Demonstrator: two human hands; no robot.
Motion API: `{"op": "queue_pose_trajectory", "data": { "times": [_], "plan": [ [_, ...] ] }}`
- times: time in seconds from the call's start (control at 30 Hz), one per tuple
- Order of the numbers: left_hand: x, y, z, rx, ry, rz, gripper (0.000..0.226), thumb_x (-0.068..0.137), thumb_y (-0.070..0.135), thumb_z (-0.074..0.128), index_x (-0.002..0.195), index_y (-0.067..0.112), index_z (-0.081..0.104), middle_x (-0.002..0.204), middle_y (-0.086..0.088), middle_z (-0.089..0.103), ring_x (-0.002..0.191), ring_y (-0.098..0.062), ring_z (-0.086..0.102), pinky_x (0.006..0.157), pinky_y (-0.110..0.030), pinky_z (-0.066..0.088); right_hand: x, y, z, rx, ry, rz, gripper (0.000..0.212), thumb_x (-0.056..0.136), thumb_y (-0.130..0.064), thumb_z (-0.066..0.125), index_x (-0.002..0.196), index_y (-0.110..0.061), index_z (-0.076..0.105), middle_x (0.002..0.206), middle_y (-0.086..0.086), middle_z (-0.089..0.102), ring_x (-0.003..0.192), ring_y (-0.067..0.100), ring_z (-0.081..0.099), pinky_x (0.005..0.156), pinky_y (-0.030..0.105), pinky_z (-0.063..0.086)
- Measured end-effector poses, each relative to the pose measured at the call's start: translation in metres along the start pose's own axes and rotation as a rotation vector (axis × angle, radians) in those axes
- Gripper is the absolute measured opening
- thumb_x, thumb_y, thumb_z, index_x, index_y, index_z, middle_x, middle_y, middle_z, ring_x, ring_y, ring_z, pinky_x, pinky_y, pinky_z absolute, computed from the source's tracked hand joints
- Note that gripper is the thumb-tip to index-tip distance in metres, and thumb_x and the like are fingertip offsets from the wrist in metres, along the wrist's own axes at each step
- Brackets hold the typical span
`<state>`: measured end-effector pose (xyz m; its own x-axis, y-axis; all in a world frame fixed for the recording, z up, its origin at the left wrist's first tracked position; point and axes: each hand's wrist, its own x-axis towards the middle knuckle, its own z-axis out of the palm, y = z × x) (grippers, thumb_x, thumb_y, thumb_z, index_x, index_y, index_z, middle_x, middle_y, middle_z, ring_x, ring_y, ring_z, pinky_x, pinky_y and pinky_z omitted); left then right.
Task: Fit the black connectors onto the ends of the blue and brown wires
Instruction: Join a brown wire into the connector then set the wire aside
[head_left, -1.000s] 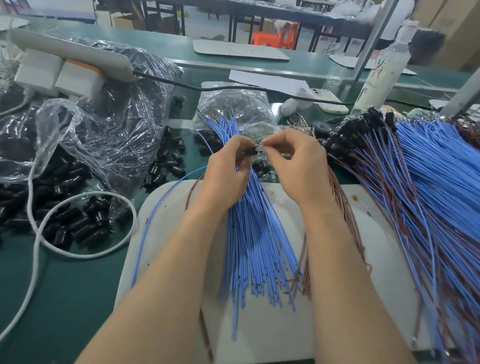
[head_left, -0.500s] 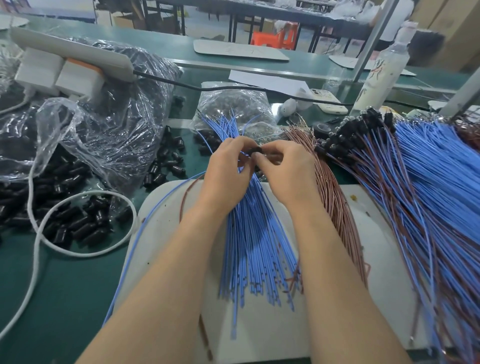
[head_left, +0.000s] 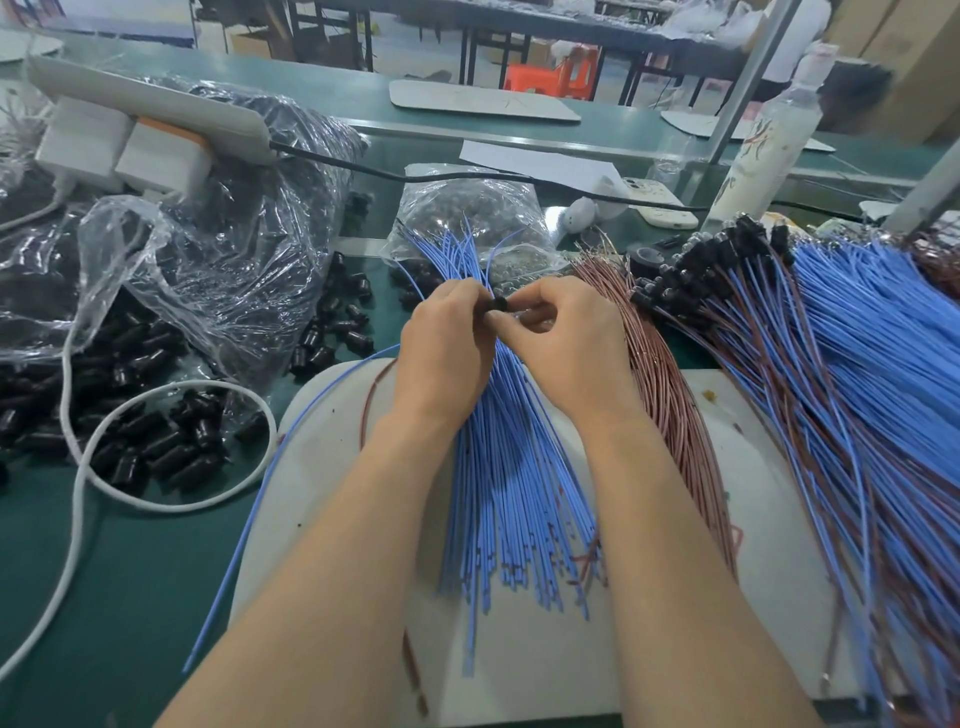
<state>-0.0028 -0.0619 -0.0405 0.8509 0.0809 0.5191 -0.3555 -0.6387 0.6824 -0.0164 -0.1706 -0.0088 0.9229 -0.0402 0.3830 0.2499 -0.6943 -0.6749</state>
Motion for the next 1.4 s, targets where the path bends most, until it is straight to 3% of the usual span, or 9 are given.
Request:
{"op": "queue_pose_trajectory", "data": {
  "times": [0.13, 0.27, 0.57, 0.73, 0.83, 1.03, 1.13, 1.3, 1.4],
  "plan": [
    [0.001, -0.002, 0.0, -0.035, -0.001, -0.013, 0.009, 0.086, 0.004, 0.056, 0.087, 0.005, 0.065, 0.088, -0.007, 0.065, 0.08, -0.027, 0.061, 0.075, -0.043, 0.05, 0.002, -0.001, -0.006, 0.101, -0.063, 0.063, 0.016, 0.085, -0.012, 0.066, 0.099, -0.015, 0.072, 0.092, -0.001, 0.07, 0.083, 0.01, 0.065, 0.086, 0.029, 0.052],
    [0.003, -0.005, 0.0, -0.054, 0.016, -0.014, 0.007, 0.086, 0.006, 0.058, 0.084, 0.004, 0.065, 0.083, -0.007, 0.065, 0.075, -0.027, 0.061, 0.073, -0.043, 0.05, 0.003, -0.001, -0.018, 0.162, -0.015, 0.052, 0.019, 0.088, -0.008, 0.059, 0.093, -0.02, 0.072, 0.078, -0.01, 0.067, 0.078, 0.008, 0.065, 0.083, 0.026, 0.053],
    [0.004, -0.006, 0.001, -0.078, 0.016, -0.019, 0.006, 0.085, 0.007, 0.061, 0.082, 0.005, 0.064, 0.083, -0.007, 0.065, 0.076, -0.028, 0.062, 0.073, -0.044, 0.051, 0.003, -0.003, -0.019, 0.22, 0.007, 0.007, 0.006, 0.084, -0.009, 0.068, 0.09, -0.012, 0.068, 0.082, -0.003, 0.068, 0.079, 0.008, 0.065, 0.081, 0.025, 0.054],
    [0.004, -0.005, 0.0, -0.073, 0.015, -0.028, 0.006, 0.085, 0.007, 0.06, 0.082, 0.007, 0.065, 0.082, -0.005, 0.064, 0.075, -0.025, 0.06, 0.073, -0.042, 0.05, 0.002, -0.002, -0.016, 0.161, 0.006, -0.025, 0.005, 0.083, -0.009, 0.069, 0.085, -0.014, 0.068, 0.075, -0.012, 0.065, 0.072, -0.001, 0.061, 0.073, 0.01, 0.048],
    [0.003, -0.004, 0.0, -0.056, 0.015, -0.038, 0.007, 0.085, 0.008, 0.059, 0.08, 0.007, 0.063, 0.08, -0.005, 0.063, 0.074, -0.025, 0.058, 0.072, -0.042, 0.049, 0.002, -0.002, -0.015, 0.123, 0.027, -0.039, 0.007, 0.083, -0.009, 0.069, 0.082, -0.016, 0.068, 0.072, -0.016, 0.062, 0.069, -0.004, 0.06, 0.072, 0.009, 0.047],
    [0.003, -0.002, -0.001, -0.007, 0.004, -0.047, 0.006, 0.085, 0.007, 0.058, 0.08, 0.007, 0.063, 0.084, -0.007, 0.062, 0.077, -0.029, 0.057, 0.073, -0.043, 0.048, 0.001, -0.005, -0.012, 0.05, 0.054, -0.058, 0.004, 0.083, -0.009, 0.069, 0.082, -0.014, 0.07, 0.068, -0.016, 0.059, 0.067, 0.001, 0.059, 0.072, 0.012, 0.048],
    [0.002, -0.001, -0.001, 0.018, -0.003, -0.04, 0.006, 0.085, 0.007, 0.057, 0.082, 0.005, 0.062, 0.086, -0.009, 0.061, 0.078, -0.03, 0.057, 0.073, -0.044, 0.048, -0.001, -0.007, -0.009, 0.017, 0.061, -0.073, 0.003, 0.083, -0.009, 0.067, 0.083, -0.012, 0.07, 0.072, -0.008, 0.065, 0.074, 0.008, 0.063, 0.077, 0.021, 0.05],
    [0.003, -0.002, -0.002, 0.043, -0.099, -0.036, 0.006, 0.087, 0.009, 0.058, 0.091, 0.007, 0.063, 0.091, -0.006, 0.063, 0.086, -0.026, 0.058, 0.079, -0.041, 0.048, 0.002, 0.001, -0.008, 0.03, 0.089, -0.055, 0.004, 0.082, -0.008, 0.068, 0.082, -0.01, 0.07, 0.073, -0.004, 0.067, 0.073, 0.011, 0.064, 0.078, 0.024, 0.05],
    [0.004, -0.003, -0.006, -0.045, -0.211, -0.046, 0.014, 0.087, 0.014, 0.063, 0.101, 0.014, 0.065, 0.093, -0.001, 0.067, 0.094, -0.019, 0.057, 0.085, -0.03, 0.045, 0.006, 0.013, -0.011, 0.089, 0.065, 0.002, 0.005, 0.081, -0.007, 0.07, 0.084, -0.012, 0.071, 0.075, -0.003, 0.068, 0.072, 0.008, 0.064, 0.078, 0.021, 0.052]
  ]
}}
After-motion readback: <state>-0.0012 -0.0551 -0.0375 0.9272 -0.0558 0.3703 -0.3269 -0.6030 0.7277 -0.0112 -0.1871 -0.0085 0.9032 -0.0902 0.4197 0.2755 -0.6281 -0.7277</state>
